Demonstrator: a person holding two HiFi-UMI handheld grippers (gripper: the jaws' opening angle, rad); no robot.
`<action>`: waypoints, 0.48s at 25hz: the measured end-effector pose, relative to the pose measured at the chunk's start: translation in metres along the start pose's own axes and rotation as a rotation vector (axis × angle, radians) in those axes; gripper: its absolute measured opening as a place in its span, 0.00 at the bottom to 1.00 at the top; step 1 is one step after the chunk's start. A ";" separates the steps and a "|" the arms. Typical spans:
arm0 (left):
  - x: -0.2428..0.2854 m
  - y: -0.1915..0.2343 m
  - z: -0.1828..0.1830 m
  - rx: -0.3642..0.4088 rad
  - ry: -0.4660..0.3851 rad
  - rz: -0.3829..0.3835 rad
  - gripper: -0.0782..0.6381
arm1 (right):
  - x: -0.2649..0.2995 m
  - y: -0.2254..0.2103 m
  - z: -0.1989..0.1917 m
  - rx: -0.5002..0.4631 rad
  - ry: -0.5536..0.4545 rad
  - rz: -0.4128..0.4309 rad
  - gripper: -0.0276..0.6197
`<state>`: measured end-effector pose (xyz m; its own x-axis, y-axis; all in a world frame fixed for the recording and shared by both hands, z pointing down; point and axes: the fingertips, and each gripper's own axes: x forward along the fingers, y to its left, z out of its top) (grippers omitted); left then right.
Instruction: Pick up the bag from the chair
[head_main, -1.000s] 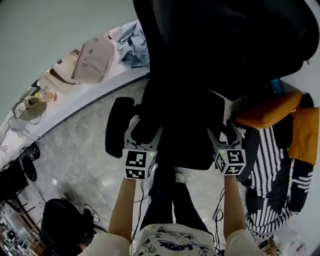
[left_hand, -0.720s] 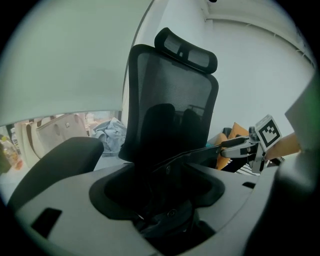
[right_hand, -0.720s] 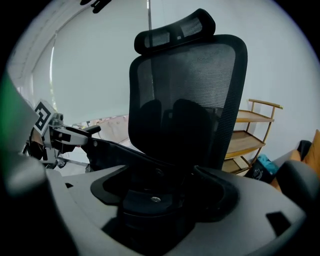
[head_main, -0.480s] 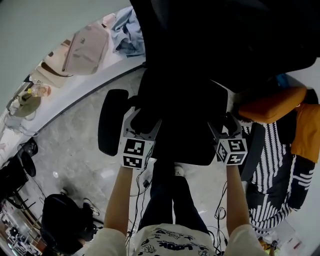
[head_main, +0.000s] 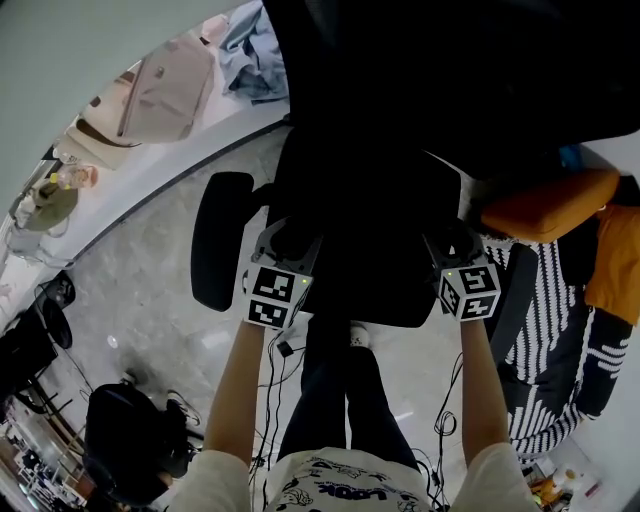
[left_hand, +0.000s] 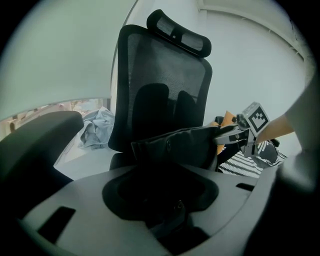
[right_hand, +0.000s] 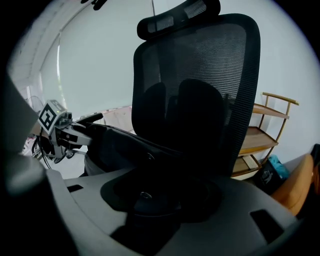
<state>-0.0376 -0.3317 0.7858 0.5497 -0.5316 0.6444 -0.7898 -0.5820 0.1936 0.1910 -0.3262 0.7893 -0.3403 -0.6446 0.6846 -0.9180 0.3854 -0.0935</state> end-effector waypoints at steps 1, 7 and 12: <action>0.001 0.000 0.000 -0.003 0.001 -0.003 0.34 | 0.000 0.000 0.000 -0.001 -0.001 -0.003 0.39; -0.003 -0.007 0.000 -0.025 0.009 -0.035 0.21 | -0.005 -0.002 -0.003 0.031 -0.014 -0.036 0.30; -0.012 -0.015 -0.007 0.007 0.021 -0.004 0.18 | -0.014 0.004 -0.005 0.046 -0.016 -0.082 0.27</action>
<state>-0.0344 -0.3124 0.7804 0.5471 -0.5160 0.6591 -0.7855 -0.5886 0.1912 0.1935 -0.3121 0.7833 -0.2666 -0.6834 0.6796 -0.9512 0.3002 -0.0713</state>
